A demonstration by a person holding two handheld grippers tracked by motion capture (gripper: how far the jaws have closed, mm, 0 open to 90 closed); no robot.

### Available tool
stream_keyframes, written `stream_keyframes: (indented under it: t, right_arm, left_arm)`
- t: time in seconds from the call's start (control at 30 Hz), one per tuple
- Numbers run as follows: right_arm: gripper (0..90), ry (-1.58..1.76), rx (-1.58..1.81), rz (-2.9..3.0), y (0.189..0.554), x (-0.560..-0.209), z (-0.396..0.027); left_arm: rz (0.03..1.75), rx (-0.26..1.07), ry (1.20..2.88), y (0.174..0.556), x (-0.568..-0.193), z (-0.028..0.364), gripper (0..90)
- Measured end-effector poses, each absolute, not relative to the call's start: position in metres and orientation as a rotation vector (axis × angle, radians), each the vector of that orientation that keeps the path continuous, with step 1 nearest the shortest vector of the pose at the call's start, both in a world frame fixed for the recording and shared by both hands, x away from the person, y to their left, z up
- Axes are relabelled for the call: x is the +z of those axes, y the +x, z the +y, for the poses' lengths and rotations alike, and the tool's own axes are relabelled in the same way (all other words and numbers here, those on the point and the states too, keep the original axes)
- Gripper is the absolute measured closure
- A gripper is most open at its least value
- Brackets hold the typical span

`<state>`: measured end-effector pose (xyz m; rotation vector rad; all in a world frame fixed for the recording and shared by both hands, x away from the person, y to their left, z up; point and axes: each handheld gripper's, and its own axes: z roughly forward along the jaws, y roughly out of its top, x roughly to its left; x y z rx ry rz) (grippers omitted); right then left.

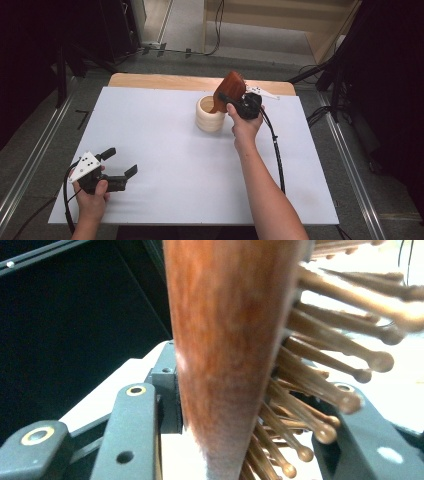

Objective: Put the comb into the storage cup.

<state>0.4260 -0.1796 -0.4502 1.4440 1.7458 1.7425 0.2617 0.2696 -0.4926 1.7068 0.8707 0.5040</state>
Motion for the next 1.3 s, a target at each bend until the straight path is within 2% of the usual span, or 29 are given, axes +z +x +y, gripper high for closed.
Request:
stream_keyframes:
  t: [0.43, 0.77, 1.3]
  right_arm:
    - [48.7, 1.521, 1.796, 1.709, 0.431, -0.456, -0.180]
    - [36.4, 1.532, 1.699, 1.756, 0.432, -0.455, -0.191]
    - [24.1, 1.517, 1.698, 1.796, 0.430, -0.452, -0.193]
  left_arm:
    - [0.869, 0.504, 1.708, 0.262, -0.493, 0.269, 0.0]
    - [0.871, 0.503, 1.705, 0.262, -0.493, 0.270, 0.0]
    - [0.872, 0.503, 1.705, 0.262, -0.493, 0.270, 0.0]
